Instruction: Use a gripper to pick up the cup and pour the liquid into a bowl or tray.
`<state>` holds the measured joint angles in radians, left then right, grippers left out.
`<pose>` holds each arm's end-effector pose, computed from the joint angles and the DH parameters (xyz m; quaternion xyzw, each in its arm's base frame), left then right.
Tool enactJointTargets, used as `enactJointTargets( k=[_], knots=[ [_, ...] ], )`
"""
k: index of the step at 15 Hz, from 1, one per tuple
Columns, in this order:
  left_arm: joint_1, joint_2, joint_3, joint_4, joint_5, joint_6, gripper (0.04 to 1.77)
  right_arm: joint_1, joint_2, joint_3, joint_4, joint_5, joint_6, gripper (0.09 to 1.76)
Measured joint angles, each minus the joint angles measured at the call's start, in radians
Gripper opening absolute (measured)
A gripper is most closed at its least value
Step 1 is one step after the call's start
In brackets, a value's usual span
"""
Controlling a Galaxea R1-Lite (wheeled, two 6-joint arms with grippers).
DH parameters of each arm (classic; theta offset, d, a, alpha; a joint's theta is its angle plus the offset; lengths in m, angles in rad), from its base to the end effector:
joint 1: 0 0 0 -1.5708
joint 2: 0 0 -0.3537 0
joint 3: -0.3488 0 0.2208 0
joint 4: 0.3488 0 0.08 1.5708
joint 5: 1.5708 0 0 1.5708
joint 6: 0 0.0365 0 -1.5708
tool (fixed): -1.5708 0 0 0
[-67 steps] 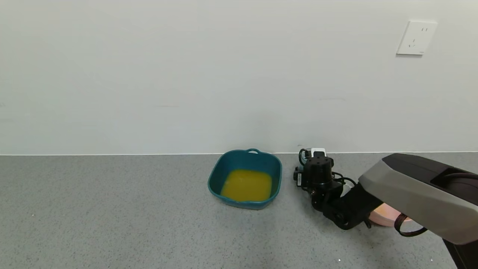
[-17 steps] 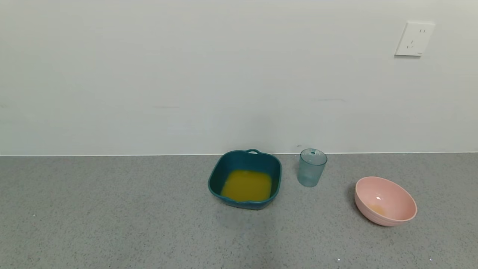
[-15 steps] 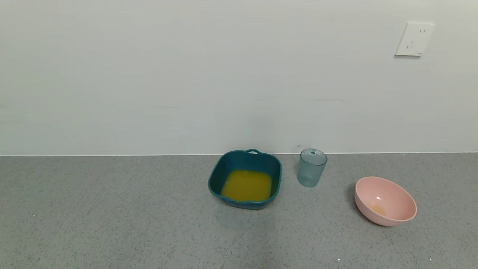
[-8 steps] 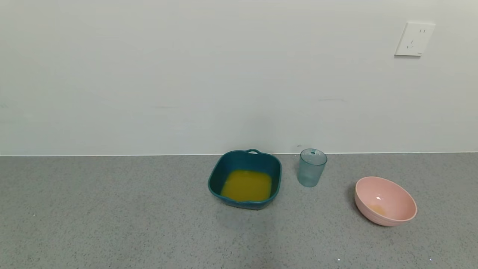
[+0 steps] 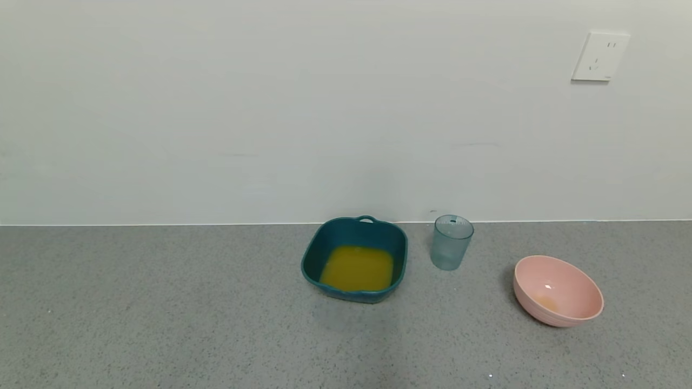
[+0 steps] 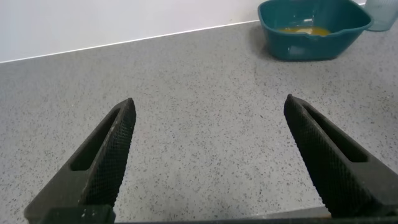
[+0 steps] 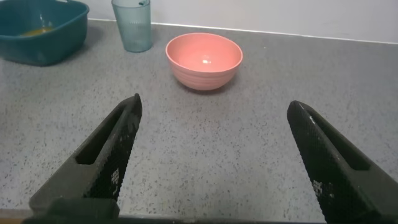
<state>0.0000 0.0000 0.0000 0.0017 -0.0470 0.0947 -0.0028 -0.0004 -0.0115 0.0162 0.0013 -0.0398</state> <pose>-0.0297 -0.0017 0.0753 0.0473 -0.0003 -0.0235 0.9986 -0.0306 0.0001 0.0773 -0.0199 0.0022 -0.0007 0.9998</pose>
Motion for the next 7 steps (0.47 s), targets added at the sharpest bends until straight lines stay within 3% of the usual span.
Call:
enactJointTargets(
  k=[7],
  knots=[
    [0.000,0.000,0.000,0.000,0.000,0.000,1.72,-0.001,0.000,0.011,0.001,0.002,0.005,1.70]
  ],
)
